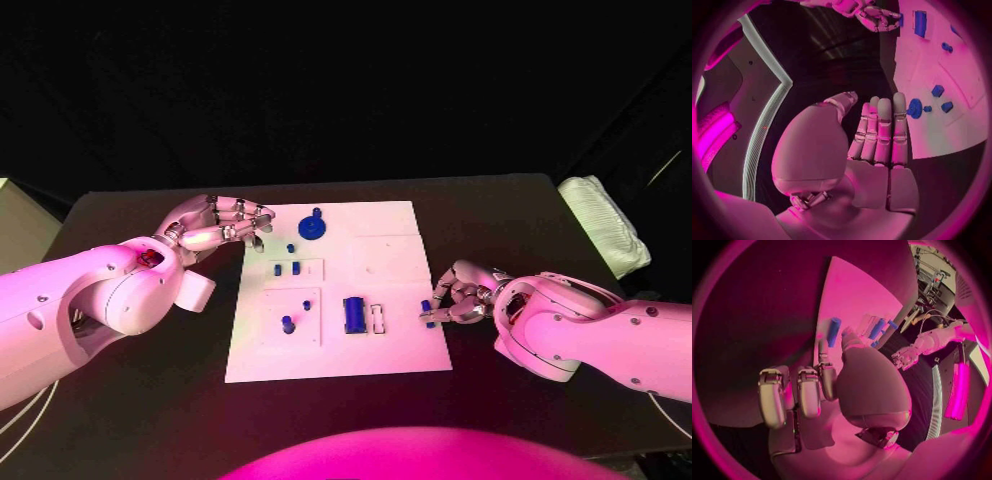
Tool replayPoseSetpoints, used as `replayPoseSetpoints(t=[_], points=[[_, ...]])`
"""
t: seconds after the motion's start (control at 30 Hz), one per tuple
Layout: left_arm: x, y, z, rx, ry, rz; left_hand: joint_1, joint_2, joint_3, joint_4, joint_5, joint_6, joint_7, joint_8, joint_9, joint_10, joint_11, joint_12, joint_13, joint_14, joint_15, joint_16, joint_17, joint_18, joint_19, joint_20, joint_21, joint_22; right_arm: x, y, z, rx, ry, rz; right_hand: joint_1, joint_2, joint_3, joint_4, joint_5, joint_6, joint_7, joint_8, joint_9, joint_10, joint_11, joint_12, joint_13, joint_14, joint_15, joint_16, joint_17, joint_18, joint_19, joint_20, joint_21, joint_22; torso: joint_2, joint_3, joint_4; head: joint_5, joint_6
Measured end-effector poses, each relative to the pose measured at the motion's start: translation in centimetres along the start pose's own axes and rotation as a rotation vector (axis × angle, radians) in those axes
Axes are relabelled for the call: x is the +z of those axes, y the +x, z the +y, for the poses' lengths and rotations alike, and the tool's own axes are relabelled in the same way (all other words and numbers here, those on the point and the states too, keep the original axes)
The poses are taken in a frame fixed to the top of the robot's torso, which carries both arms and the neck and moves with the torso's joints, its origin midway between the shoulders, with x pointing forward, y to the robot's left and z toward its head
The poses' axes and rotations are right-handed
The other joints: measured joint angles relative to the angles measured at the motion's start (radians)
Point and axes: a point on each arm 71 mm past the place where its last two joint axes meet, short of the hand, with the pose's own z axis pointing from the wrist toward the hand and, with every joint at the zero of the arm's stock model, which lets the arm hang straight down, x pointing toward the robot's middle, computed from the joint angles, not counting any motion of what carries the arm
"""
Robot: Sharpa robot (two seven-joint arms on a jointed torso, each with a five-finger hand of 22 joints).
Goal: Assemble the parts on the task board
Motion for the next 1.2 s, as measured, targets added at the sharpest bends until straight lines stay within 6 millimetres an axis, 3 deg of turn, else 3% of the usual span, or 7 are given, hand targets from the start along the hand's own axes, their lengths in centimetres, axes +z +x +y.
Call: replayPoseSetpoints(t=[0.23,0.4,0.6,0.83,0.97,1.07,1.2], points=[[0.0,0.0,0.0,0.0,0.0,0.001,0.0,0.0,0.0,0.0,0.0,0.003,0.003,0.0,0.001,0.0,0.0,0.0,0.001,0.0,0.0,0.0,0.0,0.0,0.0,0.0,0.0,0.0,0.4,0.1,0.4,-0.028,-0.006,-0.005,0.01,0.009,0.01,-0.004,0.01,0.002,-0.001,0.009,0.001,0.0,0.0,0.0,0.0,0.0,0.0,0.0,0.0,0.0,0.0,0.0,0.0,0.0,0.0,0.0001,-0.0007,0.002,-0.003],[0.0,0.0,0.0,0.0,0.0,0.001,0.0,0.0,0.0,0.0,0.0,0.003,0.003,0.004,0.002,0.0,0.0,0.0,0.002,0.0,0.0,0.0,0.0,0.0,0.004,0.004,0.0,0.0,0.6,0.2,0.6,-0.061,-0.013,-0.009,0.072,-0.002,0.038,-0.018,0.044,0.012,-0.001,0.007,0.002,0.0,0.0,-0.006,0.0,0.0,0.0,0.0,0.0,0.0,0.0,0.0,0.0,0.001,-0.001,-0.0005,-0.0012,0.004,-0.005],[0.0,0.0,0.0,0.0,-0.001,0.001,0.0,0.0,0.0,0.0,0.0,0.003,0.003,0.004,0.002,0.0,0.0,0.0,0.002,0.0,0.0,0.0,0.0,0.0,0.004,0.004,0.0,0.0,0.8,0.5,1.4,-0.113,-0.039,-0.022,0.146,-0.011,0.093,-0.037,0.038,0.015,-0.001,0.007,0.011,0.004,-0.004,-0.01,0.0,0.0,0.0,0.0,0.0,0.0,0.0,0.0,0.0,0.001,-0.002,-0.001,-0.0012,0.004,-0.006],[-0.1,0.0,0.0,0.0,-0.002,0.0,0.0,0.0,0.0,0.0,0.0,0.005,0.001,0.004,0.003,-0.004,0.0,0.0,0.003,0.0,0.0,0.0,0.0,0.0,0.003,0.004,0.0,0.0,0.8,0.6,1.9,-0.156,-0.062,-0.032,0.163,-0.025,0.145,-0.034,0.067,0.016,-0.001,-0.022,0.011,0.004,-0.004,-0.014,0.0,0.0,0.0,0.0,0.0,0.0,0.0,0.0,0.0,0.001,-0.002,-0.0013,-0.0006,0.004,-0.007],[-0.1,0.0,0.0,0.0,-0.002,0.0,0.0,0.0,0.0,0.0,0.0,0.006,0.0,0.004,0.004,-0.007,0.0,0.0,0.003,0.0,0.0,0.0,0.0,0.0,0.003,0.004,0.0,0.0,0.8,0.7,2.1,-0.169,-0.069,-0.034,0.165,-0.028,0.163,-0.028,0.086,0.015,-0.001,-0.024,0.009,0.004,-0.004,-0.014,0.0,0.0,0.0,0.0,0.0,0.0,0.0,0.0,0.0,0.001,-0.002,-0.0014,-0.0012,0.005,-0.006],[-0.1,0.0,0.0,0.0,-0.002,0.0,0.0,0.0,0.0,0.0,0.0,0.006,0.0,0.004,0.004,-0.007,0.0,0.0,0.003,0.0,0.0,0.0,0.001,0.0,0.003,0.004,0.0,0.0,0.8,0.8,2.3,-0.176,-0.075,-0.036,0.156,-0.044,0.194,-0.02,0.137,0.017,0.001,-0.028,0.007,0.004,-0.004,-0.014,0.0,0.0,0.0,0.0,0.0,0.0,0.0,0.0,0.0,0.001,-0.002,-0.0014,-0.0018,0.006,-0.004],[-0.1,0.0,0.0,0.0,-0.003,0.001,0.0,0.0,0.0,0.0,0.0,0.006,0.0,0.004,0.004,-0.007,0.0,0.0,0.003,0.0,0.0,0.0,0.001,0.0,0.003,0.004,0.0,0.0,0.7,0.9,2.5,-0.178,-0.081,-0.037,0.143,-0.07,0.273,-0.018,0.257,0.027,-0.002,-0.03,-0.027,0.004,-0.004,-0.014,0.0,0.0,0.0,0.0,0.0,0.0,0.0,0.0,0.0,0.001,-0.002,-0.0014,-0.0018,0.006,-0.003]])
